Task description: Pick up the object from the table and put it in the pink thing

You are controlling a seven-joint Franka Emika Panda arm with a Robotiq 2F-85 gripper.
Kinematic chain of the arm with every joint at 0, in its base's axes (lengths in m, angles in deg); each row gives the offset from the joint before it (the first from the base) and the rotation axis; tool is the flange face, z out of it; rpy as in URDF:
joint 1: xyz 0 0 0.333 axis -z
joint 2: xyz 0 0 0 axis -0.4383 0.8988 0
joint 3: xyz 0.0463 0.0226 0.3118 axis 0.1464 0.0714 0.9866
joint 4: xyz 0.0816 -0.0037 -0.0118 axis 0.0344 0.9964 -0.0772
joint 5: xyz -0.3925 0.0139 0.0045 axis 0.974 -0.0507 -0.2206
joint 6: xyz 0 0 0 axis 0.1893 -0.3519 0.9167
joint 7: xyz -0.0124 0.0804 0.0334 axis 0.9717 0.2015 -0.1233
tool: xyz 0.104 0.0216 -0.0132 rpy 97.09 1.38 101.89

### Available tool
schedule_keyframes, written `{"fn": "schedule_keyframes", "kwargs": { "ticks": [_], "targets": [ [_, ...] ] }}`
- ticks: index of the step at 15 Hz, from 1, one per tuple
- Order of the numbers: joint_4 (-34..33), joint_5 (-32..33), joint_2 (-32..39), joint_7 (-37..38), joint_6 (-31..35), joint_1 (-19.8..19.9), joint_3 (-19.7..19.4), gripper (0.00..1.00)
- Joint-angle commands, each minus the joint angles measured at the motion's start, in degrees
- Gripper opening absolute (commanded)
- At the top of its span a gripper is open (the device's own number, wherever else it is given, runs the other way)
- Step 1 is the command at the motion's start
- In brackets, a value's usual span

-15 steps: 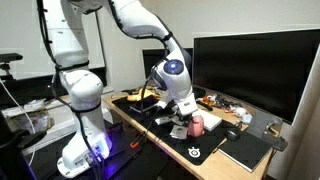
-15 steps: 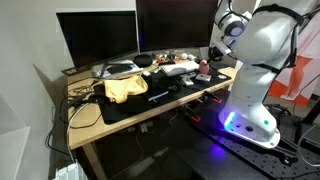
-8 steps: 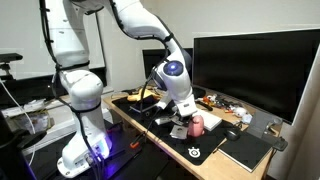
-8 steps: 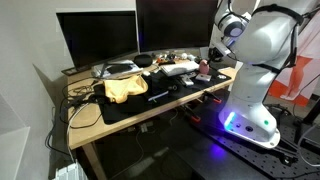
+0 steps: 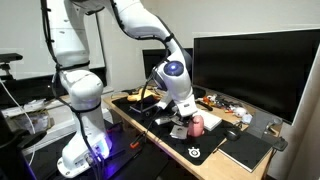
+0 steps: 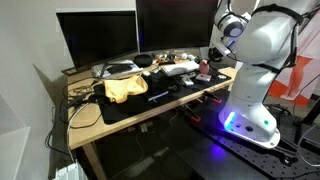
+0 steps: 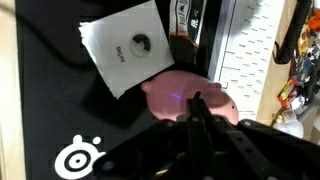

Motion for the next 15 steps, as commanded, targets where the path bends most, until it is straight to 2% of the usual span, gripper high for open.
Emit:
{"fn": "schedule_keyframes", "kwargs": {
  "ticks": [1,7,15],
  "targets": [
    [-0.96,-1.92,0.55,-0.7,-2.27,0.32,-0.32,0.01],
    [-1.96,-6.06,1.67,-1.53,-4.6,0.36,-0.29,0.01],
    [-3.22,-7.41,3.51,-1.31,-5.93,0.88,-0.34,0.01]
  ]
}}
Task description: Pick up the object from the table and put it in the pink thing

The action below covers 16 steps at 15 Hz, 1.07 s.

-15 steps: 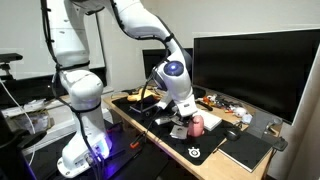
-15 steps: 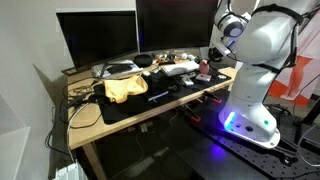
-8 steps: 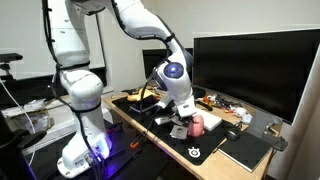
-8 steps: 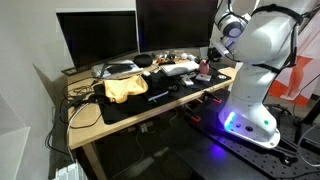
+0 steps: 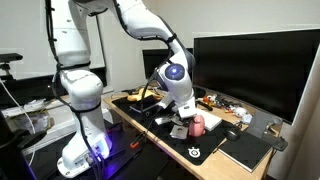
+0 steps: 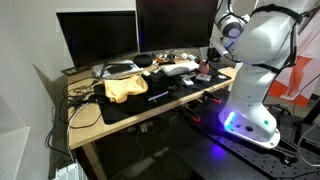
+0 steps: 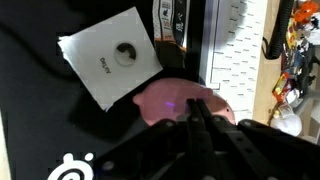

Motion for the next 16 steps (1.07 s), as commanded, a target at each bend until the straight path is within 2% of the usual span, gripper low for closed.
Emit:
{"fn": "schedule_keyframes", "kwargs": {
  "ticks": [1,3,4,9,16],
  "targets": [
    [-1.66,-1.74,1.44,-1.26,-2.44,0.71,-0.35,0.01],
    [-1.77,-1.66,1.63,-1.3,-2.72,0.96,-0.35,0.01],
    [-1.71,-1.06,1.34,-0.93,-2.47,5.01,3.6,0.01],
    [-2.01,-0.91,1.66,-1.03,-2.7,9.9,7.72,0.01],
    [-2.2,-0.37,2.44,-0.87,-2.45,13.9,11.61,0.01]
  ]
}}
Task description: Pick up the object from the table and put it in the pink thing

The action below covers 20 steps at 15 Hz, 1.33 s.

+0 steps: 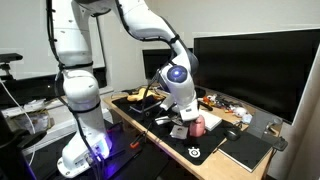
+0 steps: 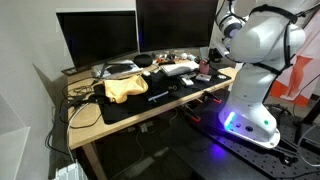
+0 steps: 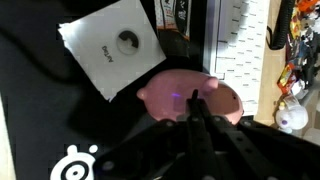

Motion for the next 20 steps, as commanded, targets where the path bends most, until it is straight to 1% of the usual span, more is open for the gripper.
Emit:
{"fn": "schedule_keyframes", "kwargs": {
  "ticks": [1,2,3,4,6,7,9,13,14,17,20],
  "targets": [
    [-0.78,-0.31,0.75,-0.89,-1.46,2.35,1.97,0.01],
    [-0.75,-0.2,0.8,-0.86,-1.45,2.56,2.23,0.01],
    [-0.75,-0.06,0.83,-0.78,-1.44,2.69,2.42,0.1],
    [-0.64,0.14,0.67,-0.65,-1.48,2.83,2.58,0.29],
    [-0.33,0.62,0.24,-0.52,-1.57,3.07,2.7,0.43],
    [-0.18,0.92,0.0,-0.51,-1.69,3.16,2.68,0.51],
    [0.48,2.29,-0.96,-0.4,-2.06,3.44,2.46,0.65],
    [2.76,7.74,-4.18,-0.13,-3.83,4.68,1.76,0.95],
    [3.53,9.33,-5.33,-0.32,-4.47,5.11,1.57,1.0],
    [6.39,14.92,-9.72,-0.84,-6.21,6.49,0.95,1.0],
    [9.73,22.4,-15.12,-0.69,-7.84,7.93,0.24,1.0]
  ]
}}
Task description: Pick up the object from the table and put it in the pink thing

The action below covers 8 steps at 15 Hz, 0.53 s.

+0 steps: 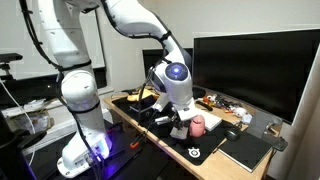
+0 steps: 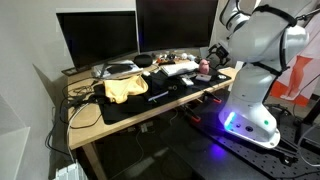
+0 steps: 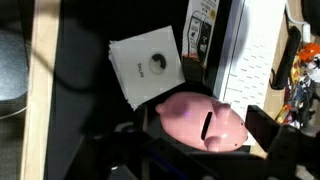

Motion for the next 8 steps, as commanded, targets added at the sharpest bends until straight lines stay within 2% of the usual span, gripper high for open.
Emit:
{"fn": "schedule_keyframes", "kwargs": {
  "ticks": [1,6,7,8],
  "targets": [
    [5.78,8.52,-9.84,-0.56,-2.74,2.54,-0.86,1.0],
    [9.42,24.44,-17.17,-0.07,-6.08,4.77,-1.08,1.0],
    [6.83,26.35,-15.88,-0.78,-8.03,4.24,-1.83,1.0],
    [7.01,28.46,-17.1,-0.98,-8.69,3.98,-2.03,1.0]
  ]
}}
